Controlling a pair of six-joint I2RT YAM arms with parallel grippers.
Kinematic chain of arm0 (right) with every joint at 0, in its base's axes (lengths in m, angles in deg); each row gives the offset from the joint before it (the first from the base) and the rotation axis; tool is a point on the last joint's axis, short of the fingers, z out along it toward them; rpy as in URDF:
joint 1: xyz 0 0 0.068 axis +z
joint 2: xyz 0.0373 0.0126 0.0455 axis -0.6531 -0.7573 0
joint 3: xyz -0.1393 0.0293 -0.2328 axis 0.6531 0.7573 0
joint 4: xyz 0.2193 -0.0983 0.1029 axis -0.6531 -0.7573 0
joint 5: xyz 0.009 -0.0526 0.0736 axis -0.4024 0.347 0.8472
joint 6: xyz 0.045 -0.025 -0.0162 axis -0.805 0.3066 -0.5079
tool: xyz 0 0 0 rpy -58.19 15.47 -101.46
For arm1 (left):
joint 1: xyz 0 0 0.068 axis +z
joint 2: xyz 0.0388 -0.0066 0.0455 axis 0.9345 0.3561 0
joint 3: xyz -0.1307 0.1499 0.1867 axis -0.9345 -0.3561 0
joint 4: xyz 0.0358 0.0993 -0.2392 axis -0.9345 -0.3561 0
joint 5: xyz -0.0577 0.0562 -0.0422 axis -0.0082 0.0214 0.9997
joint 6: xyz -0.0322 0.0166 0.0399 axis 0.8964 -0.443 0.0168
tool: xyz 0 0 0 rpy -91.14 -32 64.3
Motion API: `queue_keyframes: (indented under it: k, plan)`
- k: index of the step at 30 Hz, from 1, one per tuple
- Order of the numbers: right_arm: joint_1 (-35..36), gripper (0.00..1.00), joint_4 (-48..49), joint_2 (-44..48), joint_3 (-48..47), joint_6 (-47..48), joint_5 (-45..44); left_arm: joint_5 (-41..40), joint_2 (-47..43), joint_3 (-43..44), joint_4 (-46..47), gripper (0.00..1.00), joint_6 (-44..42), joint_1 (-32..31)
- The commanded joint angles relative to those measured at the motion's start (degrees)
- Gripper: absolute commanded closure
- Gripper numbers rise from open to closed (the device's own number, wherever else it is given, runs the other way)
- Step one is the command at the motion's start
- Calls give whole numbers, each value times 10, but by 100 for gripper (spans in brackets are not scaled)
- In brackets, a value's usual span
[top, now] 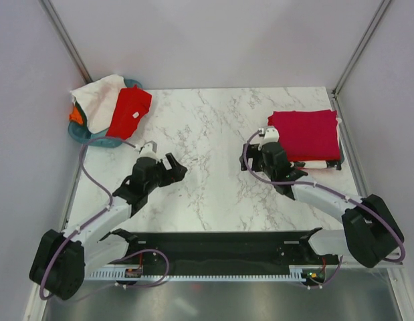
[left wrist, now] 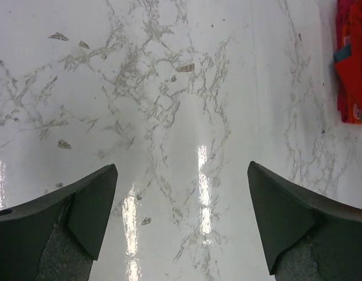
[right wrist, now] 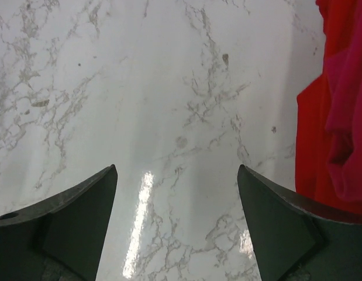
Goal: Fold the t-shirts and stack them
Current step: Reset both grippers
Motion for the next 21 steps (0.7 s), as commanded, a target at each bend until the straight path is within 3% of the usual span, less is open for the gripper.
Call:
queue_keyframes:
  k: [1,6,10,15,21]
  plan:
    - [3,8,161,44,75,-31,-15,-3,-63,-36,78,0,-70,-1]
    - [3,12,141,28,129,-14,-52,12,-112,-69,75,0,-101,-1]
    - [3,14,155,24,135,-14,7,32,-125,-77,64,0,-108,-1]
    - [3,13,96,31,125,-39,10,25,-120,-78,47,1,-99,-1]
    - [3,13,133,54,161,-44,29,29,-145,-87,51,1,-96,-1]
